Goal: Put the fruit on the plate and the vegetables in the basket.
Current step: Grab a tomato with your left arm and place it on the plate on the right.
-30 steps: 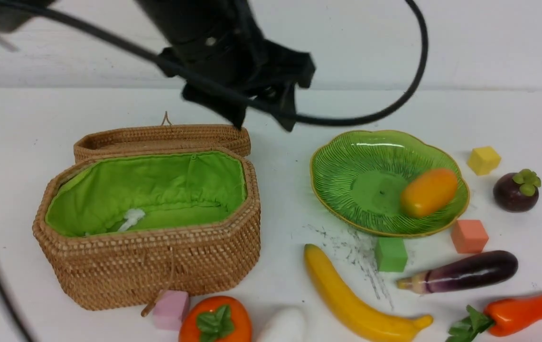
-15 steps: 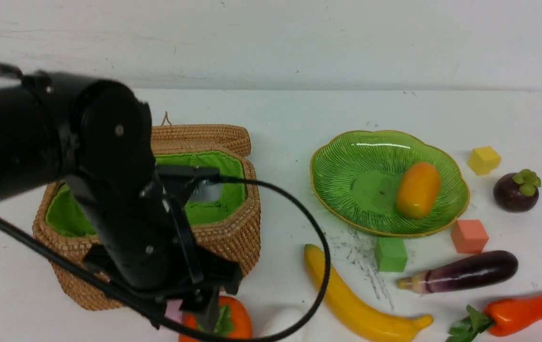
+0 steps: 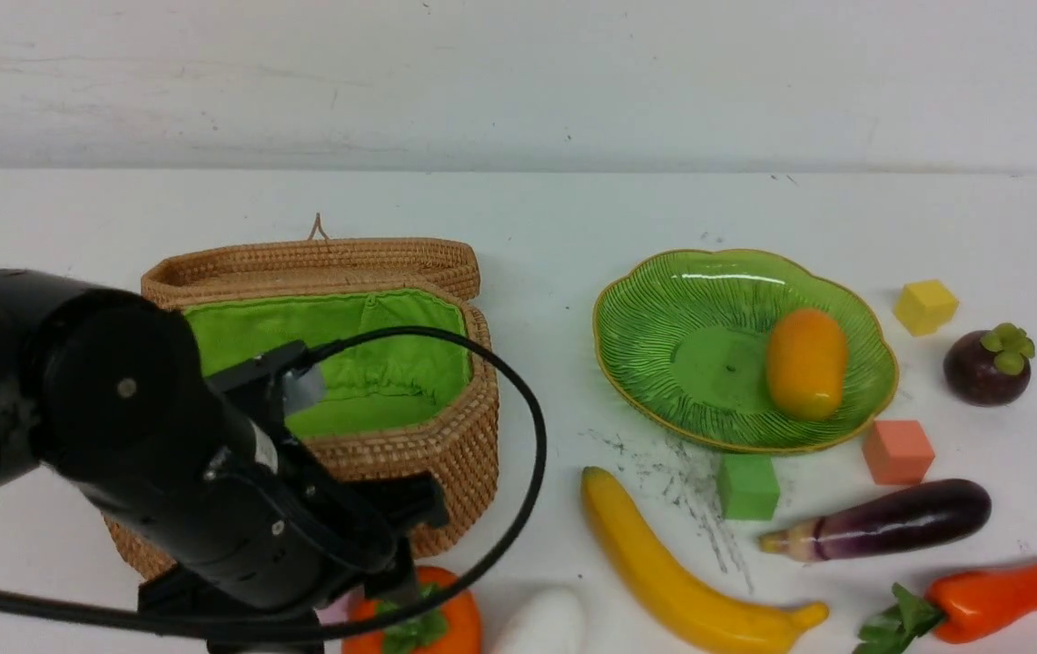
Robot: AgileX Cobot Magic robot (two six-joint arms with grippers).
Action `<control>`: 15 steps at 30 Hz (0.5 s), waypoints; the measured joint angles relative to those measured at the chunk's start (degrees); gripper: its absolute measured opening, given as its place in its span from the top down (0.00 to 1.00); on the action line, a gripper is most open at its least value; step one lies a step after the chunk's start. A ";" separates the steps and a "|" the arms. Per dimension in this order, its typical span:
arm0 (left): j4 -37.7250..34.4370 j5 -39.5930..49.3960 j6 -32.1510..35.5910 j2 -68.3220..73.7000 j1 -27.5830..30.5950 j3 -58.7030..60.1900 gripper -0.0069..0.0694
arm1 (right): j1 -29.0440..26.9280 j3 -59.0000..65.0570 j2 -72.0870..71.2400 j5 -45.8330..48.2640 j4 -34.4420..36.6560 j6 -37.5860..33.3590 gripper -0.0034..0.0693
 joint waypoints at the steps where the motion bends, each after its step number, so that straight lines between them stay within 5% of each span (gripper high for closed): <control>1: -0.31 -0.05 0.00 0.99 0.00 0.00 0.25 | 0.00 0.00 0.00 0.00 0.00 0.00 0.62; 7: -1.52 -0.23 0.72 3.09 0.94 0.00 0.25 | 0.00 0.00 0.00 0.00 0.00 0.00 0.62; 15: -11.96 3.65 12.52 -0.73 12.39 1.33 0.25 | 0.00 0.00 0.00 0.00 0.00 0.00 0.62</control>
